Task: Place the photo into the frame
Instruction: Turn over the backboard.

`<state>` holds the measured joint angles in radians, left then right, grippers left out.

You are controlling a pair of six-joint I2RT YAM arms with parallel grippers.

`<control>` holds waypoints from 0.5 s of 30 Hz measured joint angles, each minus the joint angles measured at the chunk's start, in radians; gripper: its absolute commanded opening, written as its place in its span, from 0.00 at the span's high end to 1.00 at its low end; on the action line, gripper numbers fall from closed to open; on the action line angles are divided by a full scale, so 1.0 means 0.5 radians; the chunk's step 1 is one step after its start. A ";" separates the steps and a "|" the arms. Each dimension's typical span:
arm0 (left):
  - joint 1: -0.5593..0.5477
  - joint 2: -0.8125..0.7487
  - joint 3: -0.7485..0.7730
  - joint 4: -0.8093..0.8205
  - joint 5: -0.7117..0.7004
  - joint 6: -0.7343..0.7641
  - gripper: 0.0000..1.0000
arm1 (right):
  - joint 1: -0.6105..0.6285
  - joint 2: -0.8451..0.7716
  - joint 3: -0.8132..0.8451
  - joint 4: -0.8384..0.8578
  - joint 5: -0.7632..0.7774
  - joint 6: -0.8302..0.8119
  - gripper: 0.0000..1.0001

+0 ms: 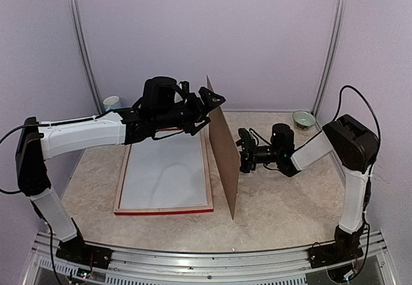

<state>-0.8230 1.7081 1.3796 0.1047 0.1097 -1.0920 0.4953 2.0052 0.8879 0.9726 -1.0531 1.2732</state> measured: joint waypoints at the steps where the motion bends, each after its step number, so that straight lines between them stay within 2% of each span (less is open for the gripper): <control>1: 0.001 0.000 0.000 -0.025 -0.002 0.001 0.01 | 0.014 0.018 0.007 -0.037 0.010 -0.040 0.16; 8: 0.027 -0.022 -0.011 -0.182 -0.034 0.041 0.01 | 0.072 0.185 0.030 -0.215 0.085 -0.192 0.17; 15: 0.072 -0.189 -0.115 -0.301 -0.068 0.082 0.01 | 0.079 0.220 0.096 -0.444 0.163 -0.356 0.17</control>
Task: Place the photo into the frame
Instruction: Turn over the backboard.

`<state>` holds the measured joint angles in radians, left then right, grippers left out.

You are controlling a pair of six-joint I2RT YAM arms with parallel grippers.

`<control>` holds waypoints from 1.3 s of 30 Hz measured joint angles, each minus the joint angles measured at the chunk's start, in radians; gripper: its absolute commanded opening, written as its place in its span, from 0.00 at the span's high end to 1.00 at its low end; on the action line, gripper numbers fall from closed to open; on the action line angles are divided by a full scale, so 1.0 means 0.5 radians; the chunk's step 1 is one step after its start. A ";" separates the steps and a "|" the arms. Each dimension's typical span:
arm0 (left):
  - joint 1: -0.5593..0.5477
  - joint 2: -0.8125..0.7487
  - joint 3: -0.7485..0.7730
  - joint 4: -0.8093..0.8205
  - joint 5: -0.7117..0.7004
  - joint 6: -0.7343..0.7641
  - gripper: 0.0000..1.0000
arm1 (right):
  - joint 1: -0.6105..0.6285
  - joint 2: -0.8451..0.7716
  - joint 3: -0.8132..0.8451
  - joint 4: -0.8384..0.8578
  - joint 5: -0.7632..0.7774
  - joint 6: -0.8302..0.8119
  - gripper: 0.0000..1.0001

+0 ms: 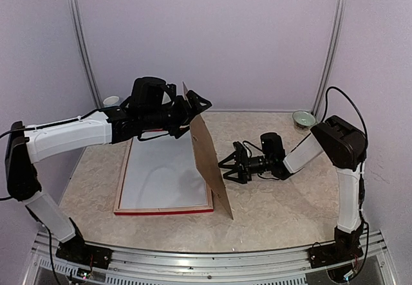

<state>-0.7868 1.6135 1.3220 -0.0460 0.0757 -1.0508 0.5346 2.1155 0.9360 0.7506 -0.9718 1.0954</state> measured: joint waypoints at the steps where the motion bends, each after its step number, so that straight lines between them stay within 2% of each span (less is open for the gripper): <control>1: 0.003 -0.019 -0.014 -0.003 -0.003 0.004 0.01 | 0.000 0.000 0.014 -0.017 0.008 -0.018 0.17; 3: 0.011 -0.060 -0.051 -0.005 -0.004 0.009 0.02 | 0.001 0.005 0.037 -0.040 0.017 -0.045 0.17; 6: 0.018 -0.100 -0.111 -0.006 -0.002 0.014 0.09 | 0.001 0.028 0.049 -0.042 0.019 -0.060 0.17; 10: 0.027 -0.153 -0.214 -0.012 -0.002 0.016 0.13 | 0.003 0.037 0.050 -0.043 0.018 -0.065 0.17; 19: 0.046 -0.306 -0.380 -0.070 -0.011 0.022 0.38 | 0.006 0.037 0.052 -0.046 0.018 -0.080 0.17; 25: 0.074 -0.393 -0.480 -0.117 -0.008 0.026 0.64 | 0.008 0.037 0.052 -0.048 0.016 -0.096 0.17; 29: 0.101 -0.455 -0.573 -0.130 -0.009 0.023 0.69 | 0.008 0.037 0.052 -0.049 0.015 -0.102 0.17; 36: 0.137 -0.530 -0.671 -0.169 -0.008 0.005 0.88 | 0.008 0.035 0.054 -0.070 0.017 -0.127 0.16; 39: 0.162 -0.552 -0.699 -0.226 -0.011 -0.006 0.89 | 0.008 0.022 0.063 -0.124 0.024 -0.176 0.16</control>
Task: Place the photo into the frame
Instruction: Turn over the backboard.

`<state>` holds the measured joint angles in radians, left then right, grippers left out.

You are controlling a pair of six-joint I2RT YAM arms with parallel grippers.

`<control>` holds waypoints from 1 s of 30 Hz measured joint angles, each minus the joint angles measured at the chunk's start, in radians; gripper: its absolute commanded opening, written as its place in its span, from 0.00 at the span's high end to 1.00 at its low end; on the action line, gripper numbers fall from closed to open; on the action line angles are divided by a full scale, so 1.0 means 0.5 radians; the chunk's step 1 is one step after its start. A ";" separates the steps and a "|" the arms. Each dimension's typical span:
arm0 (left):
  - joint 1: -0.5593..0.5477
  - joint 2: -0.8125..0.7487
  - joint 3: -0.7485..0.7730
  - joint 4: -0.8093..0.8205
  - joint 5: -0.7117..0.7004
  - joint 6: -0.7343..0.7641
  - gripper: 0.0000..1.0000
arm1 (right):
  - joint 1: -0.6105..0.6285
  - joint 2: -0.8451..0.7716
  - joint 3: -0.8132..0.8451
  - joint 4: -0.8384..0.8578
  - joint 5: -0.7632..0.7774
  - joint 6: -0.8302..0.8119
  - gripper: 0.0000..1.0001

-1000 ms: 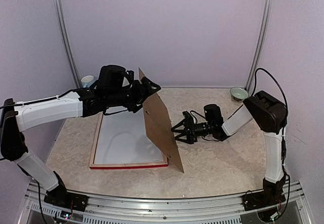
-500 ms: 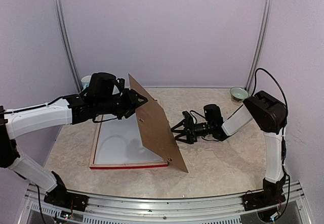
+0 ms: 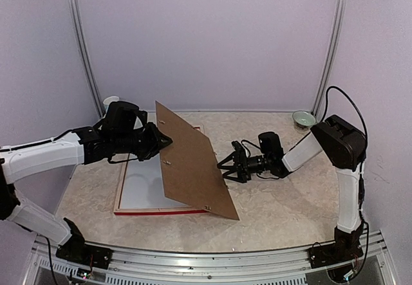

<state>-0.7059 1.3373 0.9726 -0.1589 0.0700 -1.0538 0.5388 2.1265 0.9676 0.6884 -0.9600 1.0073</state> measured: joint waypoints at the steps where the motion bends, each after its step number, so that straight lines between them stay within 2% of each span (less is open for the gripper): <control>1: 0.009 -0.008 -0.011 -0.015 0.001 -0.002 0.91 | 0.000 -0.009 0.005 -0.036 0.009 -0.025 0.16; 8: 0.031 -0.072 -0.082 -0.110 -0.008 0.018 0.91 | -0.004 -0.077 0.065 -0.342 0.092 -0.208 0.11; 16: 0.103 -0.195 -0.258 -0.109 -0.008 0.060 0.90 | -0.144 -0.095 0.063 -0.417 0.002 -0.237 0.10; 22: 0.208 -0.256 -0.503 0.002 0.038 0.063 0.82 | -0.207 -0.095 0.065 -0.445 -0.047 -0.232 0.10; 30: 0.326 -0.256 -0.677 0.072 0.037 0.166 0.75 | -0.192 -0.090 0.147 -0.511 -0.060 -0.224 0.10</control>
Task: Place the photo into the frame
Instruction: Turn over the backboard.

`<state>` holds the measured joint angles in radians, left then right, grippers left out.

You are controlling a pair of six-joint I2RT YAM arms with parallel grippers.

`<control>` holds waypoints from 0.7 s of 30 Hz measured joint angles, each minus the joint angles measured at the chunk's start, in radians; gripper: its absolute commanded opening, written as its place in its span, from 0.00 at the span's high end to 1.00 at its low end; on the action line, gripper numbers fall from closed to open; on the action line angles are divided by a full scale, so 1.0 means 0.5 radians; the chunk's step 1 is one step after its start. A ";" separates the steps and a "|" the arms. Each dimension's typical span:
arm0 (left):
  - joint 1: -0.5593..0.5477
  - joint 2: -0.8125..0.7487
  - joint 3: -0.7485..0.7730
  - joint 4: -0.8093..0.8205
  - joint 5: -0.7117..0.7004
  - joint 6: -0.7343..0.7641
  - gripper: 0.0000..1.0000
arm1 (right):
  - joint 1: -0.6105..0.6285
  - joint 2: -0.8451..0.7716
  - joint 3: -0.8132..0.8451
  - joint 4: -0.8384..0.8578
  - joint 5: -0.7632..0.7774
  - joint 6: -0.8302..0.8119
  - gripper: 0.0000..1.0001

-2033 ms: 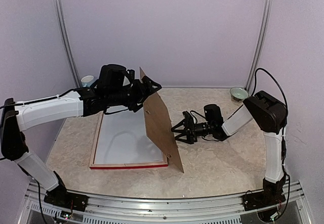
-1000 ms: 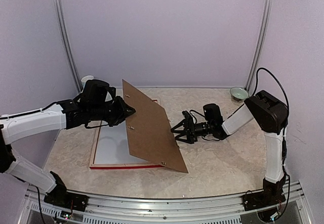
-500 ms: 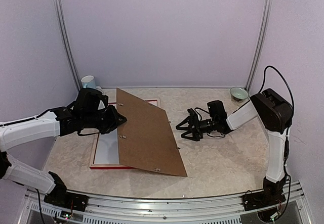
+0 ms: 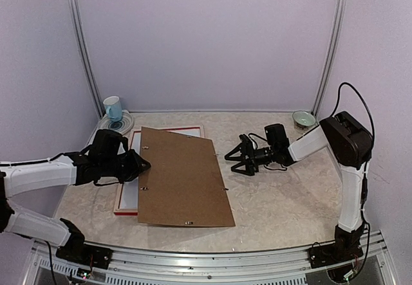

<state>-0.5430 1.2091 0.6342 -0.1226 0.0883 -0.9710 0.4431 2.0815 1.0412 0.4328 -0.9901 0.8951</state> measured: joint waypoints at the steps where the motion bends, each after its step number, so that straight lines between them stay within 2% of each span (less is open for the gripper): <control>1: 0.013 0.000 -0.024 0.029 -0.001 0.012 0.75 | 0.005 0.005 0.018 -0.005 -0.002 0.002 0.10; 13: 0.124 0.148 -0.226 0.310 0.024 0.067 0.71 | 0.060 0.134 0.124 0.004 -0.054 0.046 0.11; 21: 0.145 0.217 -0.226 0.378 -0.019 0.086 0.47 | 0.061 0.134 0.137 -0.035 -0.048 0.030 0.11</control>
<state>-0.4706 1.3178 0.5213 0.0662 0.0788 -0.9279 0.4736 2.1487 1.1095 0.4152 -1.0142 0.9100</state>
